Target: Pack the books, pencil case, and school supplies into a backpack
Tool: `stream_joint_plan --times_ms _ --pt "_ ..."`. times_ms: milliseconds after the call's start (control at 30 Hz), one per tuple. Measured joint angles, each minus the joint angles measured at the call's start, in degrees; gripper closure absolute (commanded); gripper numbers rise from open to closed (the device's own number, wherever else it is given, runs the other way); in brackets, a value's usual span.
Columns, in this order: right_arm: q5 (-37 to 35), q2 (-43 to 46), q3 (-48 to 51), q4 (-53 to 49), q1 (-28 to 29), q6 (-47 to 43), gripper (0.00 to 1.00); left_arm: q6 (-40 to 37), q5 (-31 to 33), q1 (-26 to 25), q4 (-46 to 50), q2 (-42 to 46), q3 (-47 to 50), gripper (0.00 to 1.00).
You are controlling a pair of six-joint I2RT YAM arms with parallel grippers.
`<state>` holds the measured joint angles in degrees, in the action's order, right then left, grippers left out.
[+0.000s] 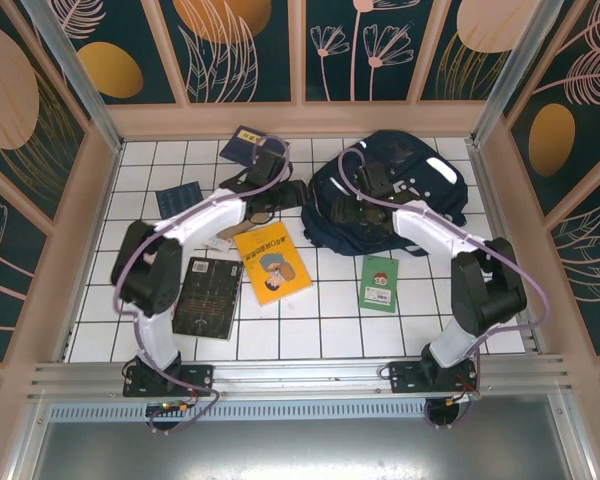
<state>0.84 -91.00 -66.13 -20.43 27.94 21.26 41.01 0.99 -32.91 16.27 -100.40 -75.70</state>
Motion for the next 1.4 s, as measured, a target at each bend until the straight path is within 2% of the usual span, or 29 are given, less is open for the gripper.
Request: stream_joint_plan --times_ms 133,233,367,533,733,1033,1200,1300,1400 --pt "3.1 1.97 2.54 4.68 3.37 2.43 0.31 2.78 1.46 0.0 -0.42 7.54 10.86 0.33" --pt "6.32 1.81 5.38 7.96 6.14 4.48 0.34 4.92 2.38 0.0 -0.55 10.38 18.16 0.39" --pt "9.51 -1.2 6.21 10.97 9.77 6.54 0.34 7.96 2.54 0.0 0.02 13.97 27.56 0.47" --pt "11.32 -6.19 6.6 14.29 13.09 8.26 0.35 11.02 2.34 -0.07 0.66 19.96 34.38 0.55" --pt "11.78 -11.3 7.04 15.63 13.79 8.87 0.39 13.9 0.44 -1.29 -1.4 23.82 38.86 0.63" --pt "14.34 -15.39 6.82 16.61 13.64 7.76 0.42 15.5 -2.23 -2.78 -6.27 19.78 41.75 0.77" --pt "17.42 -16.61 6.36 17.9 13.16 7.63 0.47 15.67 -3.26 -2.91 -10.21 17.94 41.75 0.8" --pt "21.11 -16.87 6.34 18.29 11.89 7.96 0.47 15.72 -3.52 -2.91 -10.6 17.49 41.75 0.8" --pt "23.58 -16.76 7.15 19.74 10.97 9.03 0.52 15.72 -3.54 -2.91 -10.71 17.46 41.75 0.8"
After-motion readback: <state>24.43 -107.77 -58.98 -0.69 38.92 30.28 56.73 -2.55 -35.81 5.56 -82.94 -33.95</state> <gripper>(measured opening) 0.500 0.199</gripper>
